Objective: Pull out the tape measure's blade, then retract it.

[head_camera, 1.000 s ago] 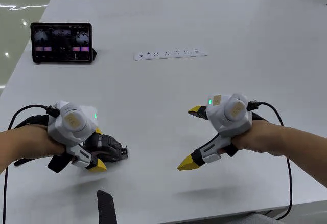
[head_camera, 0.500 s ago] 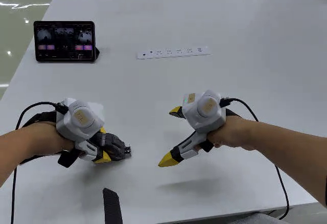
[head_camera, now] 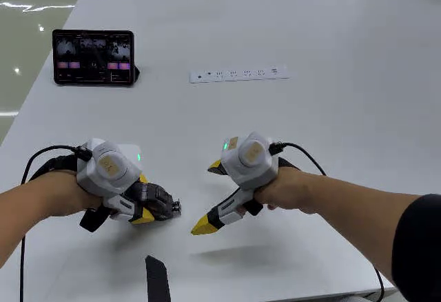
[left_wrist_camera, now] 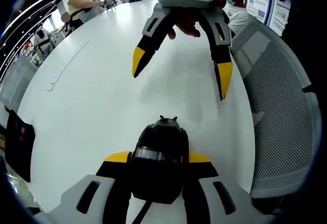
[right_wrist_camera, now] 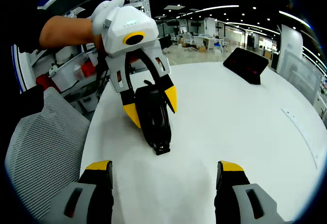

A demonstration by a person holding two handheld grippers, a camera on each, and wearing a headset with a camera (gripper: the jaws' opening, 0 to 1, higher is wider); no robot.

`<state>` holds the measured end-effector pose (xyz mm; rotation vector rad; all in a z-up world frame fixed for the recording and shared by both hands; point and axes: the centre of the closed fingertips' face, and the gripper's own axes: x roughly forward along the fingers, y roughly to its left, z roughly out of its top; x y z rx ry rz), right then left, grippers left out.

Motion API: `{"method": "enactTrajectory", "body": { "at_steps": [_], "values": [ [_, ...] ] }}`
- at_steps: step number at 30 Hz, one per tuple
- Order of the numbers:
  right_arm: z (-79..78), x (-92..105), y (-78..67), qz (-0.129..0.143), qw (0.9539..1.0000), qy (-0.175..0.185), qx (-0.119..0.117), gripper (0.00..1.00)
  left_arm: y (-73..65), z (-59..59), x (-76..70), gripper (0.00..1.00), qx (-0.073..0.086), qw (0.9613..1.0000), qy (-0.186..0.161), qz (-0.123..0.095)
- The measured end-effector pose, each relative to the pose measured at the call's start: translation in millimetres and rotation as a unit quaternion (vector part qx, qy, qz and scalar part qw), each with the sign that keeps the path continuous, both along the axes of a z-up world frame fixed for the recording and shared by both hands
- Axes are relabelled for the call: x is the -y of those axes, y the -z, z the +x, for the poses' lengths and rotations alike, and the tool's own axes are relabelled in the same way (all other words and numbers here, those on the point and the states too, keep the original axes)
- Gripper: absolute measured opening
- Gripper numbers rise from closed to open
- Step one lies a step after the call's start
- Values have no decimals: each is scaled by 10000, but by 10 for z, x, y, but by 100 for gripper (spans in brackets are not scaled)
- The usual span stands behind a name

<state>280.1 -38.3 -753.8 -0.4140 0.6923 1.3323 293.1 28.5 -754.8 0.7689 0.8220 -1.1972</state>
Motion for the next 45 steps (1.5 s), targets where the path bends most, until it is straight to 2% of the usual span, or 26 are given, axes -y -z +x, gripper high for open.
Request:
{"method": "enactTrajectory", "body": {
  "at_steps": [4,13,15,19,21,24,27,29,31,32,33,38,40,45],
  "values": [
    [-35,-56,47,-23,10000,-35,-58,78,8,7,-3,34,13,10000,-13,4],
    [-57,-199,93,-133,9986,-509,107,62,5,6,1,34,-30,10000,-72,-49],
    [-88,-253,97,-176,9972,-704,203,57,5,1,6,34,-36,9999,-70,-63],
    [-54,-322,124,-255,9960,-792,329,44,7,2,9,34,-52,9999,-65,-66],
    [-32,-309,168,-404,9942,-874,477,38,14,-1,9,34,-59,9999,-64,-72],
    [-52,-325,162,-361,9940,-906,486,31,19,-4,9,34,-49,9999,-65,-85],
    [-85,-337,210,-441,9926,-1023,479,23,21,2,12,34,-49,9999,-64,-128],
    [-8,-368,220,-546,9918,-942,673,20,23,1,14,34,-55,9999,-55,-148],
    [40,-426,195,-501,9923,-888,701,16,22,-1,17,34,-46,9999,-27,-151],
    [13,-423,215,-554,9902,-1077,702,15,23,-4,18,34,-53,9999,-26,-160],
    [-6,-405,229,-575,9899,-1109,666,13,23,-4,20,34,-48,9998,-10,-168],
    [1,-393,237,-590,9891,-1165,679,11,21,-3,26,34,-41,9998,5,-190],
    [12,-390,237,-567,9904,-1120,581,10,21,2,26,34,-39,9998,5,-199],
    [2,-387,239,-652,9874,-1282,667,10,22,2,30,34,-46,9997,1,-225]
  ]
}}
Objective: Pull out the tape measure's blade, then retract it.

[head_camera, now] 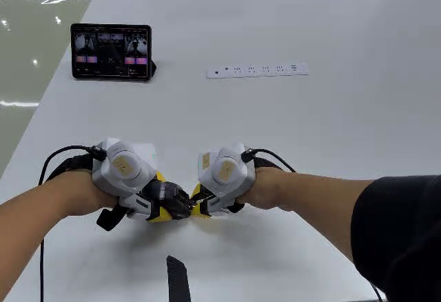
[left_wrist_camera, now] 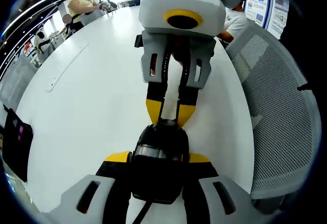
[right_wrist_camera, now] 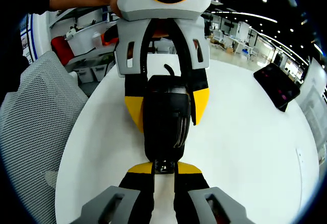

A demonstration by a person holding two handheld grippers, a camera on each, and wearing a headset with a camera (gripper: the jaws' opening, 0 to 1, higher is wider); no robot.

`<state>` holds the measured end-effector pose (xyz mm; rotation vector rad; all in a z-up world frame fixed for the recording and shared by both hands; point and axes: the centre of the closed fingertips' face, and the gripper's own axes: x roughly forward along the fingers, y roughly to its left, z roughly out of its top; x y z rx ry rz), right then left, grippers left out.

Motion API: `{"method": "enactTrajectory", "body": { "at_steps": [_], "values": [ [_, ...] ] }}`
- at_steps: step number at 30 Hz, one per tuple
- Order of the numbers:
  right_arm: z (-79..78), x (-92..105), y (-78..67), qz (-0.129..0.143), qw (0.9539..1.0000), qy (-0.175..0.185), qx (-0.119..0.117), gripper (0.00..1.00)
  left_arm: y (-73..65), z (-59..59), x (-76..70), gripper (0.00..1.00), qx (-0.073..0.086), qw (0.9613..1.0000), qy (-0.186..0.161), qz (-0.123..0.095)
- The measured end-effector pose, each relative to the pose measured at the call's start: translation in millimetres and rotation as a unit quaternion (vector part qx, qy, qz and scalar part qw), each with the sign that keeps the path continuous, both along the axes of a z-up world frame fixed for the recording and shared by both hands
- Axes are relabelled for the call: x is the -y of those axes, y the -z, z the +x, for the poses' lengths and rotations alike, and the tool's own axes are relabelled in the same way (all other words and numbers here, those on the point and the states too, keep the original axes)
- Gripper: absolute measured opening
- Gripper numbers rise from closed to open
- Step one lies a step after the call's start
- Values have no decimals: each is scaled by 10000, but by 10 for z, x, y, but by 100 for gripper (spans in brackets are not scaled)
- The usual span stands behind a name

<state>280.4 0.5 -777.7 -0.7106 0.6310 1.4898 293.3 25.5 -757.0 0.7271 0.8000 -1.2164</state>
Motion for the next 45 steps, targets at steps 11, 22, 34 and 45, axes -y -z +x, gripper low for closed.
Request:
{"method": "enactTrajectory", "body": {
  "at_steps": [11,22,34,45],
  "values": [
    [-4,21,7,-3,9998,-96,-178,9,-8,-7,0,34,8,10000,-15,0],
    [-11,44,3,42,9996,-99,-260,9,-9,-17,13,34,-14,10000,-21,-10],
    [-10,56,2,44,9996,-49,-257,9,-7,-33,16,34,-55,10000,11,37],
    [12,198,-11,17,9993,36,-361,9,-13,-25,16,34,-84,10000,17,33]
  ]
}}
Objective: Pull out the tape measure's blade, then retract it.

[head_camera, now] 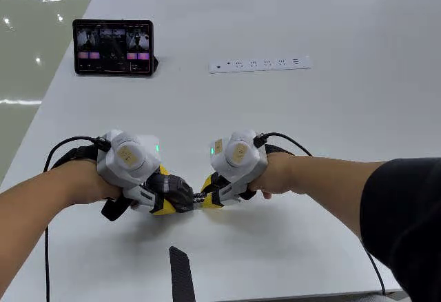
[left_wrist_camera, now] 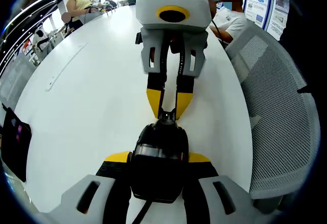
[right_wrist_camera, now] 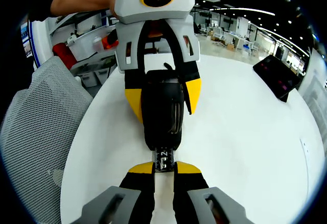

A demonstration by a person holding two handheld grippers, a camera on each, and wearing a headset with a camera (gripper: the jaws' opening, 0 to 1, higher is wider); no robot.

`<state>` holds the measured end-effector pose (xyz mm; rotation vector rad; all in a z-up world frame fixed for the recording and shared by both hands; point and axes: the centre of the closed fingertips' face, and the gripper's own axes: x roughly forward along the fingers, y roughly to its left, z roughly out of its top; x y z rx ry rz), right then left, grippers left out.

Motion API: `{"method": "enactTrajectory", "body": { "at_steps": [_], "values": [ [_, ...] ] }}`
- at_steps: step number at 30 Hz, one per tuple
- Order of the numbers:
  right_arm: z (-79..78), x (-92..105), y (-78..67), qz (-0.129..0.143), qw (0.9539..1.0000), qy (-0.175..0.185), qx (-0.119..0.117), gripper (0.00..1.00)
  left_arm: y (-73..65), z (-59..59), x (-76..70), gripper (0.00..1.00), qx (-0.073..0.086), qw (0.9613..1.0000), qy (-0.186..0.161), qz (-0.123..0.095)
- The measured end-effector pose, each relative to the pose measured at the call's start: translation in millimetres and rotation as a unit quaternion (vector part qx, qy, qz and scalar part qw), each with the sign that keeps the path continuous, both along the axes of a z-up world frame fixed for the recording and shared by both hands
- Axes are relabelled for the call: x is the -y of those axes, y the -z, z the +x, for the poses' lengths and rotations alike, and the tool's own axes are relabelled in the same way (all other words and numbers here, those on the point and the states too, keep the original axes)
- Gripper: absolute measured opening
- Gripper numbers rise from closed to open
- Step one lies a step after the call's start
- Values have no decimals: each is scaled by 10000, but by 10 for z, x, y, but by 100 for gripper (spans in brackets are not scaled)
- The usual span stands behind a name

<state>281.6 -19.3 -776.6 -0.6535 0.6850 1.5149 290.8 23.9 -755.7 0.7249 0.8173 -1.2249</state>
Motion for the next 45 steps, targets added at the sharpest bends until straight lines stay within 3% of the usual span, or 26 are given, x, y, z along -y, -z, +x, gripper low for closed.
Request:
{"method": "enactTrajectory", "body": {
  "at_steps": [45],
  "values": [
    [-4,446,2,-166,9993,274,-196,9,16,12,-3,34,25,10000,56,35]
  ]
}}
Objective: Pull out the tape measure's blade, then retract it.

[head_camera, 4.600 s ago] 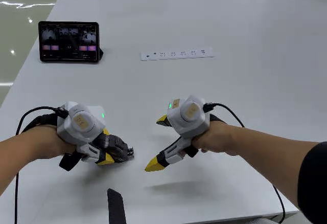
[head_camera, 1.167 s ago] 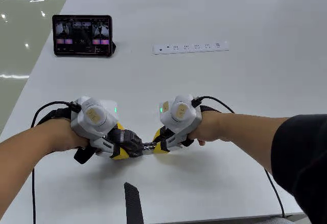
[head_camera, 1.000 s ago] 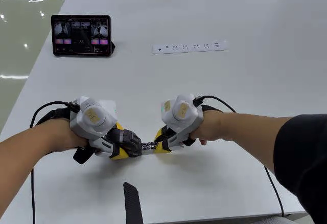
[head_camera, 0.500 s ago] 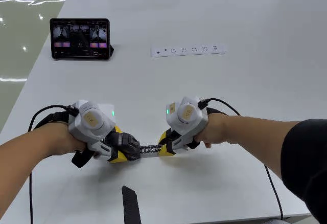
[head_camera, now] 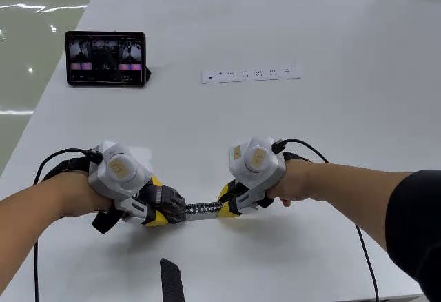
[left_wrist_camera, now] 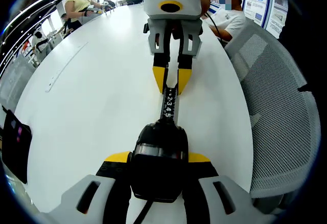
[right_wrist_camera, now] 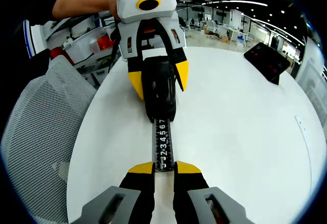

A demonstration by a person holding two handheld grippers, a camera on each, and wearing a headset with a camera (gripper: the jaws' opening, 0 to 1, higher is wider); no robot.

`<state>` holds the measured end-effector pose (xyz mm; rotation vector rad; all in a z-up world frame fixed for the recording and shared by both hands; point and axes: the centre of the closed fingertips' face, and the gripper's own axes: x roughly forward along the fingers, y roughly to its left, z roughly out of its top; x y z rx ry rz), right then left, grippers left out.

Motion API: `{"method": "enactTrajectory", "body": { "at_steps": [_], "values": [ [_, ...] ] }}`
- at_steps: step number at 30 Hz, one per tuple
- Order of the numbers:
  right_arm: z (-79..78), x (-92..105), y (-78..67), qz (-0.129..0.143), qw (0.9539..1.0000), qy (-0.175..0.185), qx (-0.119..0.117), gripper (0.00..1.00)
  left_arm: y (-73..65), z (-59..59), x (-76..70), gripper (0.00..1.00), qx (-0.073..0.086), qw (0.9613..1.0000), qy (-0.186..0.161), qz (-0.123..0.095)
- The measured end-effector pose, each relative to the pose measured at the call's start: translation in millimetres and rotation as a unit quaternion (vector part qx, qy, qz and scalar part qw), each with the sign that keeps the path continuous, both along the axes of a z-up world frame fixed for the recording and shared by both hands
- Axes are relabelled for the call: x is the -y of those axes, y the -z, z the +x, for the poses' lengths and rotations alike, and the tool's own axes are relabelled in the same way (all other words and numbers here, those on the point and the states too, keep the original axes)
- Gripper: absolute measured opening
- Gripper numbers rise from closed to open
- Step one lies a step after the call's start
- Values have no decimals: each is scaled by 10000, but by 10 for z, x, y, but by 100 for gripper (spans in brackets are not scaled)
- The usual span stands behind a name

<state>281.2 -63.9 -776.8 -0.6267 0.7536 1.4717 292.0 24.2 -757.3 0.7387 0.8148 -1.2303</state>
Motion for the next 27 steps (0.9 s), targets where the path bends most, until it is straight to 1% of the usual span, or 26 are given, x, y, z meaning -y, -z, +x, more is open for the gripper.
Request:
{"method": "enactTrajectory", "body": {
  "at_steps": [27],
  "values": [
    [15,272,5,-68,9999,130,-33,9,2,-11,15,33,26,10000,6,18]
  ]
}}
